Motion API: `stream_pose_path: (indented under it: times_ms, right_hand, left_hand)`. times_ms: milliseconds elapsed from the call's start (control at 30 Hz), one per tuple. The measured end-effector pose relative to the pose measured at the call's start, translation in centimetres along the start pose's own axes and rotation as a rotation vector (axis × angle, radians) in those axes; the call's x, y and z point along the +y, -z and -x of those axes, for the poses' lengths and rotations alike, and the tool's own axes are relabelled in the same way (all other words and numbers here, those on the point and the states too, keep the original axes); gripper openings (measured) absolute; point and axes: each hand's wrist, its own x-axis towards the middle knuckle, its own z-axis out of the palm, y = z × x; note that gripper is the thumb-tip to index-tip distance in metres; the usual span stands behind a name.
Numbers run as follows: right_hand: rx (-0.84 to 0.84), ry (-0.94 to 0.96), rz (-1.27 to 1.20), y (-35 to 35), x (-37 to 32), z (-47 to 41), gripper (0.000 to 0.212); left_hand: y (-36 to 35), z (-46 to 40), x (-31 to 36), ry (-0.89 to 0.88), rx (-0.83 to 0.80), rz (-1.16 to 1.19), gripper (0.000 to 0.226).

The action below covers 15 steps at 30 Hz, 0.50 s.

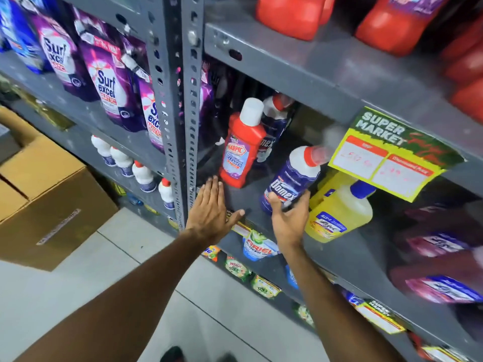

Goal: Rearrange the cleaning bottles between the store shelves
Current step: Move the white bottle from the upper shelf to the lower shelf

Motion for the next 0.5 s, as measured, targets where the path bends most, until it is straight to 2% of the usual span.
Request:
stream_pose_path:
  times_ms: [200,367,500]
  right_hand:
    - [-0.012,0.033,0.050,-0.7,0.8,-3.0,0.058]
    - [-0.027,0.015,0.077,-1.3,2.2,-5.1,0.070]
    - [-0.027,0.024,0.105,-1.4,2.5,-5.5,0.071]
  left_hand:
    - [-1.4,-0.2,0.3,0.030,0.063,-0.072,0.110]
    - [-1.4,-0.1,0.1,0.029,0.060,-0.099,0.107]
    - [-1.3,-0.1,0.2,0.031,0.046,-0.101,0.107]
